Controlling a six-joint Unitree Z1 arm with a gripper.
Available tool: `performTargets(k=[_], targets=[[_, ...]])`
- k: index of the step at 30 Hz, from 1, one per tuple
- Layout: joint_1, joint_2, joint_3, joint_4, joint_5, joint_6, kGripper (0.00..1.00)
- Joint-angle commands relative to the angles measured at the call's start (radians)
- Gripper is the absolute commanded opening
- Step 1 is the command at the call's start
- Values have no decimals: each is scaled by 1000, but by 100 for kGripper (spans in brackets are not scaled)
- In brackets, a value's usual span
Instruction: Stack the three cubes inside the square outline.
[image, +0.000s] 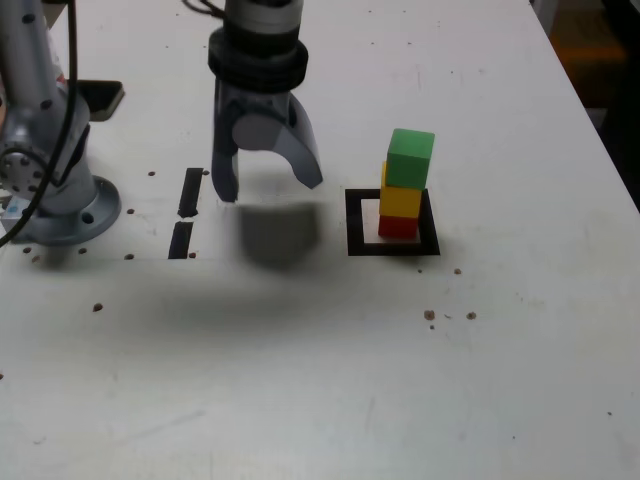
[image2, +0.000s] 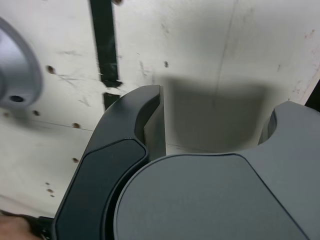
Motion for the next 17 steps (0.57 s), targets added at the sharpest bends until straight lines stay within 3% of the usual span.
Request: performTargets(k=[1, 17], targets=[[2, -7, 5, -12, -2, 3, 82], [2, 6, 41, -73, -3, 16, 84]])
